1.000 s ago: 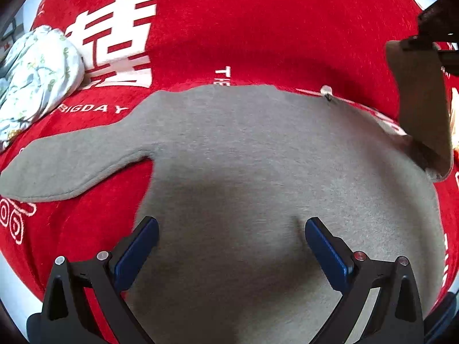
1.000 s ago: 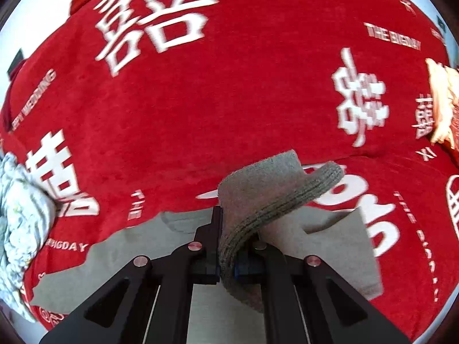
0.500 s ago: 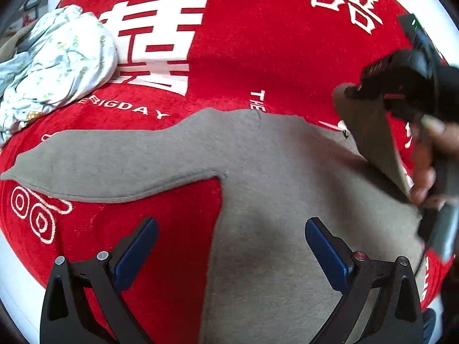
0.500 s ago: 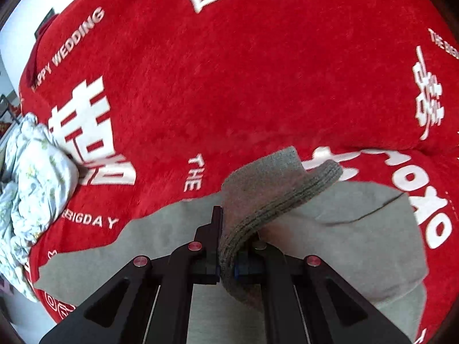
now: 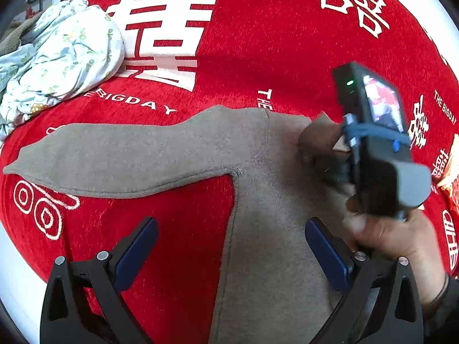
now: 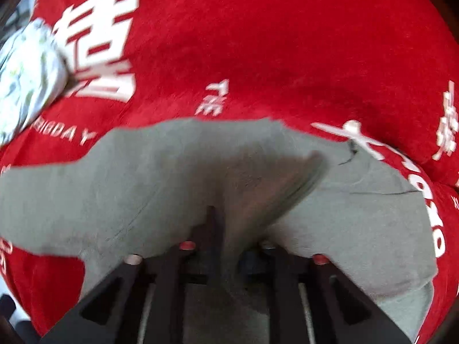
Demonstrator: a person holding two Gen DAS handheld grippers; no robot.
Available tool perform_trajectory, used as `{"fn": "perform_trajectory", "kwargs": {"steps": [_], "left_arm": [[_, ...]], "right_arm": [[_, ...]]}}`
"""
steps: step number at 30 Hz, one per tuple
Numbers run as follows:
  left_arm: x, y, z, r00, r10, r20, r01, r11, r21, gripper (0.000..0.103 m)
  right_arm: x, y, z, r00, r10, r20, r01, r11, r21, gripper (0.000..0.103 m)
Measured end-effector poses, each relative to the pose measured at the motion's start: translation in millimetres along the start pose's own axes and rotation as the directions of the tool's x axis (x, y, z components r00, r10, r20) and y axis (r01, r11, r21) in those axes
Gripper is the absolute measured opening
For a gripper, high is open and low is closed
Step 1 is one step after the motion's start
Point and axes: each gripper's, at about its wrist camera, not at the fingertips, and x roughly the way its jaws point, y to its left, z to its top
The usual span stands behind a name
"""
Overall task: Fold small clothes
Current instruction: 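Carry the sleeve across the sweater body with the right tool and release, then move the left tool toward the other sleeve cuff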
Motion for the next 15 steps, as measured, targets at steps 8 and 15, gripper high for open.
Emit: {"fn": "perform_trajectory", "kwargs": {"steps": [8,15], "left_arm": [[-10.3,3.5,7.9,1.000,-0.021,0.005,0.021,0.999,-0.029,0.103],[7.0,-25.4,16.8,0.998,-0.038,-0.048,0.039,0.999,0.015,0.103]], "right_arm": [[-47.8,12.2,-1.8,0.963,0.259,0.077,-0.252,0.964,-0.090,0.075],[-54.1,-126.6,-26.7,0.994,-0.024,0.103,0.008,0.988,0.156,0.077]]}}
